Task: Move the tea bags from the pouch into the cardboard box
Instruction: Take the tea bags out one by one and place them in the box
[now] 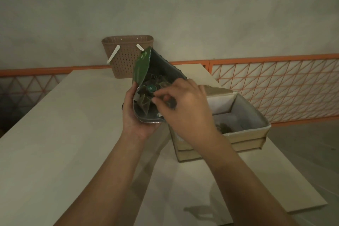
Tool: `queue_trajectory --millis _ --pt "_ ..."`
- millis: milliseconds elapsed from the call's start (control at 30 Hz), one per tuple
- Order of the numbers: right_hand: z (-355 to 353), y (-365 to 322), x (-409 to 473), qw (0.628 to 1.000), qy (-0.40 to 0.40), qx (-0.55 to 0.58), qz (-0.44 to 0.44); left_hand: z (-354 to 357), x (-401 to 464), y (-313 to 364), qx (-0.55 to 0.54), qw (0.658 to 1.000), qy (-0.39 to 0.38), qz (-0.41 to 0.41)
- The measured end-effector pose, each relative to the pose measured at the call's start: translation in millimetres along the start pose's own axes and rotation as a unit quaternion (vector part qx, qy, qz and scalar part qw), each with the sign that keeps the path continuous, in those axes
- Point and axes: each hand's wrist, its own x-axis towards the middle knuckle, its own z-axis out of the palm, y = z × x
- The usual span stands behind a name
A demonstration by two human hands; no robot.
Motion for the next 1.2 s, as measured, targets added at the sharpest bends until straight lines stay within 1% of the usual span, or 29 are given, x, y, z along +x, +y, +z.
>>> queue_trajectory --millis 67,133,233,333,400,500,533,600,667,733,833,900,967,1067,1100,1133,1200 --pt "12 -9 -1 0.997 -0.021 -0.08 -0.002 -1 0 0 -0.004 1.0 0.001 0.003" --pt "22 -16 -2 0.989 -0.037 -0.141 0.017 -3 -1 0 -0.001 1.0 -0.003 0.009" --pt "30 -21 -3 0.982 -0.046 -0.177 0.05 -5 -1 -1 0.004 1.0 -0.01 0.019" --pt "32 -18 -5 0.982 -0.043 -0.177 0.043 -3 -1 -1 0.001 1.0 -0.006 0.018" --pt "29 -15 -7 0.988 -0.023 -0.148 0.036 -2 -1 -2 -0.009 1.0 -0.003 0.017" --pt "18 -9 -7 0.996 -0.001 -0.078 0.033 1 -2 -3 -0.016 1.0 0.004 0.023" --pt "14 -6 -7 0.998 0.003 -0.041 0.038 2 -3 -2 -0.012 1.0 0.007 0.024" --pt "1 -1 -6 0.995 0.018 0.08 0.062 4 -3 -3 0.001 1.0 -0.001 0.015" --pt "-15 2 -3 0.973 0.026 0.2 0.112 6 -3 -3 0.008 1.0 -0.018 0.006" --pt "-30 5 -1 0.951 0.055 0.264 0.149 8 -4 -3 -0.004 0.999 -0.033 0.002" --pt "-48 17 2 0.914 0.137 0.342 0.172 10 -4 -3 -0.017 0.999 -0.043 0.005" --pt "-57 27 3 0.903 0.169 0.351 0.184 11 -4 -3 -0.022 0.999 -0.042 0.008" --pt "-63 38 1 0.899 0.181 0.345 0.201 12 -4 -4 -0.028 0.999 -0.036 0.011" --pt "-69 51 -3 0.883 0.213 0.346 0.235 13 -5 -6 -0.036 0.999 -0.036 0.015" --pt "-71 57 -5 0.884 0.21 0.336 0.247 14 -5 -7 -0.036 0.999 -0.037 0.015" --pt "-71 62 -7 0.892 0.19 0.318 0.259 14 -5 -7 -0.034 0.999 -0.038 0.017" --pt "-68 75 -11 0.922 0.104 0.247 0.279 14 -5 -8 -0.029 0.999 -0.036 0.022"
